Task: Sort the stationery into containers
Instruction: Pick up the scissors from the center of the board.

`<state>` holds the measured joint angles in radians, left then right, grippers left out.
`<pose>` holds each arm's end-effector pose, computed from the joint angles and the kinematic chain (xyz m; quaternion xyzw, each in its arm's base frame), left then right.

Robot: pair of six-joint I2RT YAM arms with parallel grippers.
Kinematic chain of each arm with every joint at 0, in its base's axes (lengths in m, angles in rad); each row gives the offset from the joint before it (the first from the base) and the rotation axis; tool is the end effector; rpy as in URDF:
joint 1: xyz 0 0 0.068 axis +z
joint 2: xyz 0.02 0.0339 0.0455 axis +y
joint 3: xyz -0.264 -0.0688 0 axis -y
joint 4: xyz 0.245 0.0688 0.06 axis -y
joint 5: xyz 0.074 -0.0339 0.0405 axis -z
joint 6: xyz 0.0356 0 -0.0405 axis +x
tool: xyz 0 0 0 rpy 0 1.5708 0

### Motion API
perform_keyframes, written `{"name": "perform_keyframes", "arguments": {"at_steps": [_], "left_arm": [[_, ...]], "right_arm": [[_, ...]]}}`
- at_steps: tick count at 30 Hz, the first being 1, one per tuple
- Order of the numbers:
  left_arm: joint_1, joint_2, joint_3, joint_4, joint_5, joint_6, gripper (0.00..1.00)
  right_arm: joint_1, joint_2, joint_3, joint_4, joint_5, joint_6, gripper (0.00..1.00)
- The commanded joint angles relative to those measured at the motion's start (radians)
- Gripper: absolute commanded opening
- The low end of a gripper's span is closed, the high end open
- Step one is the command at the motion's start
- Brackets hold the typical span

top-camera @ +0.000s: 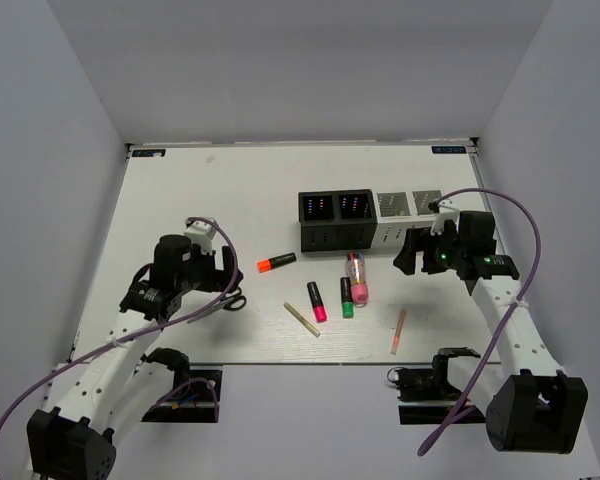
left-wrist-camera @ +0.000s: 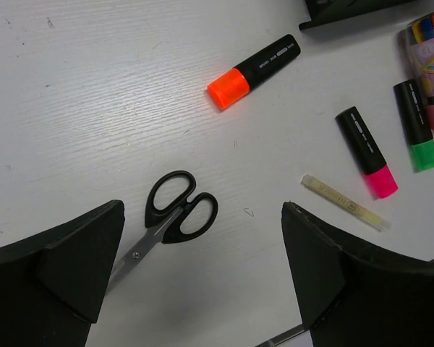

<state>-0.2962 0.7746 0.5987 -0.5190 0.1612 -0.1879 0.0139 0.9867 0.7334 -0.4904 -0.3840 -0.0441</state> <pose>0.1579 -0.0542 0.2445 0.0830 0.8995 -0.1721 0.3929 0.2052 0.0162 0.2580 -0.1027 0.8963 0.1688 0.3971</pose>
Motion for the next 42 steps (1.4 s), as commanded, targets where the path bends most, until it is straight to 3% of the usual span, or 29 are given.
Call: {"name": "perform_keyframes", "arguments": {"at_steps": [1,6,7,8,9,10,11,13,14,15,16,17,18,20,21,22,23,25,26,27,30,33,37,42], "left_arm": [[0.003,0.002,0.026,0.008,0.034,0.011,1.0],[0.003,0.017,0.027,0.004,0.04,0.015,1.0],[0.002,0.025,0.029,0.002,0.046,0.015,1.0],[0.003,0.025,0.03,0.002,0.046,0.016,1.0],[0.002,0.029,0.032,-0.001,0.043,0.016,1.0],[0.003,0.041,0.029,-0.001,0.046,0.016,0.97],[0.002,0.046,0.03,0.002,0.049,0.019,0.91],[0.003,0.072,0.033,0.002,0.055,0.021,0.63],[0.003,0.081,0.038,0.001,0.057,0.022,0.2],[0.003,0.089,0.045,-0.004,0.052,0.022,0.07],[0.003,0.122,0.05,-0.007,0.049,0.024,0.0],[-0.001,0.136,0.055,-0.013,0.041,0.034,0.02],[-0.006,0.181,0.068,-0.016,0.031,0.048,0.12],[-0.017,0.221,0.09,-0.022,0.017,0.08,0.62],[-0.02,0.295,0.154,-0.083,0.009,0.112,0.75],[-0.049,0.323,0.177,-0.135,-0.002,0.12,0.79],[-0.064,0.343,0.222,-0.162,-0.032,0.129,0.81],[-0.122,0.434,0.266,-0.238,-0.156,0.18,0.73],[-0.159,0.452,0.279,-0.249,-0.211,0.18,0.63],[-0.172,0.48,0.283,-0.251,-0.3,0.224,0.43],[-0.173,0.549,0.314,-0.253,-0.334,0.245,0.19],[-0.123,0.591,0.332,-0.239,-0.286,0.255,0.21],[-0.075,0.632,0.311,-0.205,-0.195,0.266,0.36],[-0.054,0.676,0.294,-0.156,-0.18,0.268,0.41]], "right_arm": [[-0.002,0.004,0.034,0.007,-0.048,-0.048,0.9],[-0.003,-0.002,0.009,-0.043,-0.144,-0.221,0.9],[-0.002,-0.003,0.009,-0.056,-0.148,-0.227,0.86],[-0.002,-0.005,0.006,-0.057,-0.153,-0.244,0.77],[-0.003,-0.008,0.003,-0.054,-0.164,-0.247,0.5],[-0.002,-0.006,0.001,-0.057,-0.173,-0.25,0.13],[-0.003,-0.008,0.004,-0.059,-0.173,-0.257,0.0],[-0.003,-0.017,0.003,-0.066,-0.177,-0.263,0.0],[-0.002,-0.019,0.004,-0.074,-0.181,-0.267,0.11],[-0.002,-0.025,0.006,-0.079,-0.181,-0.269,0.86],[-0.005,-0.026,0.008,-0.085,-0.179,-0.273,0.91],[-0.002,-0.028,0.014,-0.099,-0.181,-0.278,0.91],[-0.003,-0.029,0.015,-0.099,-0.182,-0.29,0.89],[-0.006,-0.034,0.018,-0.112,-0.196,-0.296,0.75],[-0.002,-0.03,0.021,-0.116,-0.2,-0.295,0.57],[-0.003,-0.029,0.023,-0.12,-0.207,-0.293,0.5],[0.0,-0.028,0.027,-0.128,-0.21,-0.29,0.49],[-0.003,-0.031,0.031,-0.128,-0.222,-0.286,0.49],[0.0,-0.033,0.029,-0.131,-0.22,-0.284,0.54],[-0.003,-0.034,0.034,-0.134,-0.222,-0.286,0.56],[-0.002,-0.034,0.047,-0.151,-0.222,-0.289,0.58],[0.0,-0.031,0.055,-0.165,-0.223,-0.293,0.6],[-0.003,-0.031,0.063,-0.18,-0.23,-0.303,0.63],[-0.003,-0.028,0.07,-0.191,-0.231,-0.31,0.64]]}}
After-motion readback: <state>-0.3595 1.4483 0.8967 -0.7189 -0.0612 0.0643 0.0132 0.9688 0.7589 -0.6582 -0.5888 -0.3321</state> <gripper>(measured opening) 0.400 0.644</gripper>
